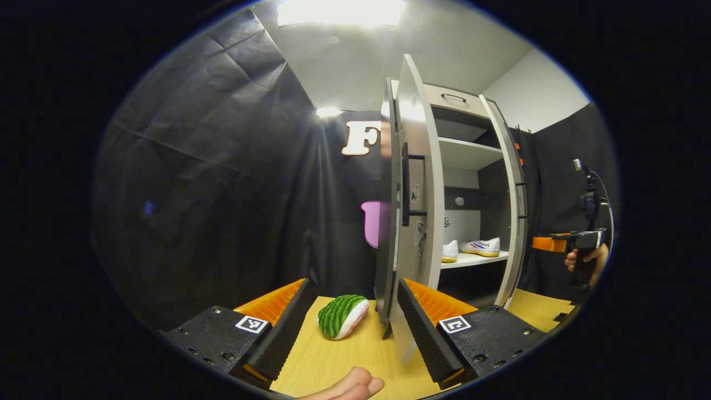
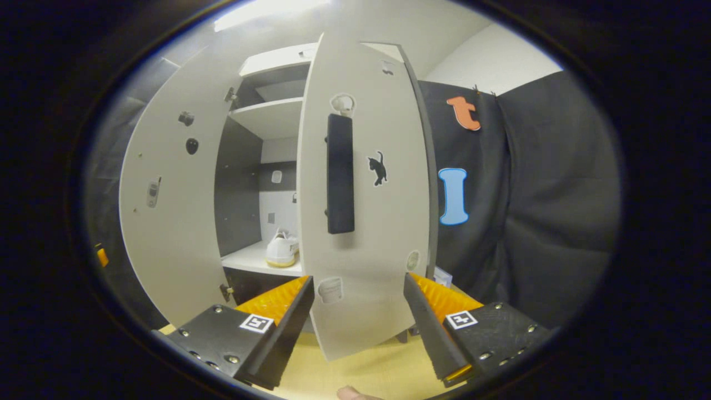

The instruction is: Grab one shoe with the right hand and put it into the shoe cabinet, grab the other shoe with the left hand and put it into the shoe cabinet; then close the right door with the right hand and the left door with the left hand.

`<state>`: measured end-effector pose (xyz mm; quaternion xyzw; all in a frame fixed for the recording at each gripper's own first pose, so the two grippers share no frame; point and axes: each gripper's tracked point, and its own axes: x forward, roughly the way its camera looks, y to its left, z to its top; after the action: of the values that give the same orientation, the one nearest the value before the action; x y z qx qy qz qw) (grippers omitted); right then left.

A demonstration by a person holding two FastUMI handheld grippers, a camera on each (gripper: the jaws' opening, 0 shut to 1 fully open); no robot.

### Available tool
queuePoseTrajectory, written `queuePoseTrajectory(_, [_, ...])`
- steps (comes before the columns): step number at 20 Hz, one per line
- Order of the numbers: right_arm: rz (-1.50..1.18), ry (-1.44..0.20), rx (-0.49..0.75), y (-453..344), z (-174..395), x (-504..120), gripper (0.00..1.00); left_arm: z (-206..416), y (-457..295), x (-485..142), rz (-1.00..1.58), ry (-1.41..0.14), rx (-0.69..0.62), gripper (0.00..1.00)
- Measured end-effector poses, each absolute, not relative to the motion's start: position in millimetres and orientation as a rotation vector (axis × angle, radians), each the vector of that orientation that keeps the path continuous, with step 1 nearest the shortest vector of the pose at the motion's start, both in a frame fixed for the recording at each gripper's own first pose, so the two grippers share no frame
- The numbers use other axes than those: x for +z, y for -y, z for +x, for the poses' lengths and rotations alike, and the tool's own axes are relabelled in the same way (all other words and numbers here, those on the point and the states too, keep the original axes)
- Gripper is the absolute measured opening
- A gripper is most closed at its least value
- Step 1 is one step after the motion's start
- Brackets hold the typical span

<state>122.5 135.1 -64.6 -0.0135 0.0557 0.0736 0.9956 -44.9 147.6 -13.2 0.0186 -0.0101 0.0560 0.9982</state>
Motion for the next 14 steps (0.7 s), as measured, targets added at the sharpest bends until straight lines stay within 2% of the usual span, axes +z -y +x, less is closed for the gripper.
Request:
queuePoseTrajectory(1, [-0.020,-0.094,0.153,-133,112,-60,0.98,-43,-152,-14,0.034,0.012,0.123,0.96])
queuePoseTrajectory(2, [-0.006,-0.077,0.165,-129,99,-55,0.98,-42,-157,-16,0.027,-0.001,0.138,0.93])
queuePoseTrajectory(3, [0.013,-0.066,0.177,-127,88,-53,0.94,-38,-162,-18,0.023,-0.017,0.151,0.96])
queuePoseTrajectory(4, [0.030,-0.057,0.189,-125,76,-50,0.97,-33,-169,-20,0.029,-0.028,0.170,0.96])
queuePoseTrajectory(5, [0.044,-0.049,0.197,-123,65,-47,0.94,-27,-177,-21,0.033,-0.034,0.194,0.96])
queuePoseTrajectory(7, [0.054,-0.035,0.196,-111,41,-44,0.98,-14,-190,-23,0.029,-0.042,0.233,0.96])
queuePoseTrajectory(9, [0.070,-0.014,0.181,-96,17,-40,0.97,-2,-192,-24,0.012,-0.045,0.243,0.93])
queuePoseTrajectory(10, [0.103,-0.021,0.193,-94,4,-41,0.94,3,-191,-24,0.009,-0.043,0.238,0.96])
queuePoseTrajectory(11, [0.137,-0.027,0.216,-96,-9,-41,0.97,8,-191,-24,0.001,-0.047,0.237,0.96])
queuePoseTrajectory(13, [0.172,-0.028,0.220,-89,-26,-42,0.97,17,-179,-27,-0.008,-0.057,0.216,0.96])
queuePoseTrajectory(14, [0.165,-0.030,0.211,-83,-33,-45,0.93,20,-171,-27,-0.013,-0.061,0.205,0.96])
